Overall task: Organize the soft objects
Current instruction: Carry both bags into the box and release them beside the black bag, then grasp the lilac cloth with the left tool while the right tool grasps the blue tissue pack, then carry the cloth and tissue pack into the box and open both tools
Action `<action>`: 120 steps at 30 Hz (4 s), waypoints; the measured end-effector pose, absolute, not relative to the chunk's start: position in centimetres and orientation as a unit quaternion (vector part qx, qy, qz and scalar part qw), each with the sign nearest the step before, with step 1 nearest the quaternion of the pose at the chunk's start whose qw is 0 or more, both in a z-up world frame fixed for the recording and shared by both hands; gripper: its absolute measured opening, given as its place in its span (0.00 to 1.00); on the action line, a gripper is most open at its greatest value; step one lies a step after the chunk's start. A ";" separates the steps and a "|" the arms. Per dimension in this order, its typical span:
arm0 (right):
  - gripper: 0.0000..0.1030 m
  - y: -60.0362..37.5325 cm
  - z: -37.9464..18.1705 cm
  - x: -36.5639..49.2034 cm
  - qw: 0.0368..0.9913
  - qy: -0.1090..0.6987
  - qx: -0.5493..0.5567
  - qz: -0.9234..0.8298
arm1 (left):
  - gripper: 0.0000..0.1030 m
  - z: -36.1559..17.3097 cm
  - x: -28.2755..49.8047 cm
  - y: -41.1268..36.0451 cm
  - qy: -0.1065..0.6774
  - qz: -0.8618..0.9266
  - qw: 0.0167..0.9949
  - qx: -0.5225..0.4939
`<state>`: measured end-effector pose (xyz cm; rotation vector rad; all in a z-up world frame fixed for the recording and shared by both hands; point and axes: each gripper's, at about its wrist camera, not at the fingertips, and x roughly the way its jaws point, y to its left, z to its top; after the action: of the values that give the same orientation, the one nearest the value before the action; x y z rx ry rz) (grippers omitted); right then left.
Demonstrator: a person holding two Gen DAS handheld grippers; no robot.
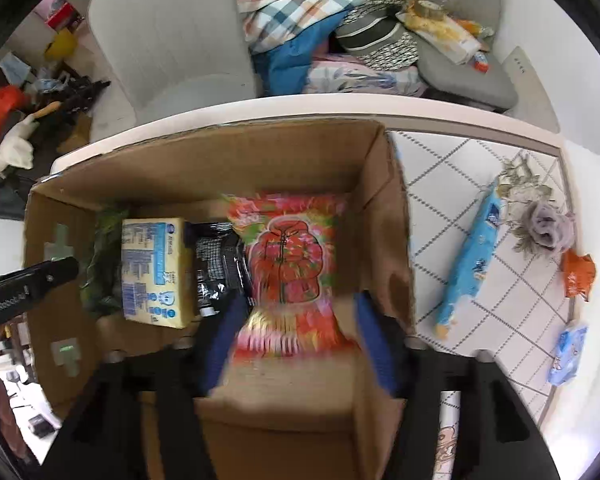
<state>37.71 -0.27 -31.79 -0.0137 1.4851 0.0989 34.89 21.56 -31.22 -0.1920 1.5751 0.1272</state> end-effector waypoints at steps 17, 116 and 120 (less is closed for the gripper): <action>0.96 -0.1 -29.2 33.5 0.731 0.679 0.009 0.067 | 0.99 -26.1 29.8 20.7 0.657 0.068 0.746 -0.084; 0.42 -46.8 -41.2 26.8 0.645 0.730 0.193 -0.118 | 0.31 -39.0 35.1 -29.0 0.725 -0.200 0.636 0.171; 0.42 -45.9 -39.2 25.9 0.654 0.720 0.204 -0.115 | 0.31 -36.5 32.5 -26.2 0.724 -0.194 0.652 0.114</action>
<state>25.90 -45.94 -39.19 0.4621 1.6322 -0.2614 32.49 -26.24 -36.46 0.2581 1.6429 -0.4412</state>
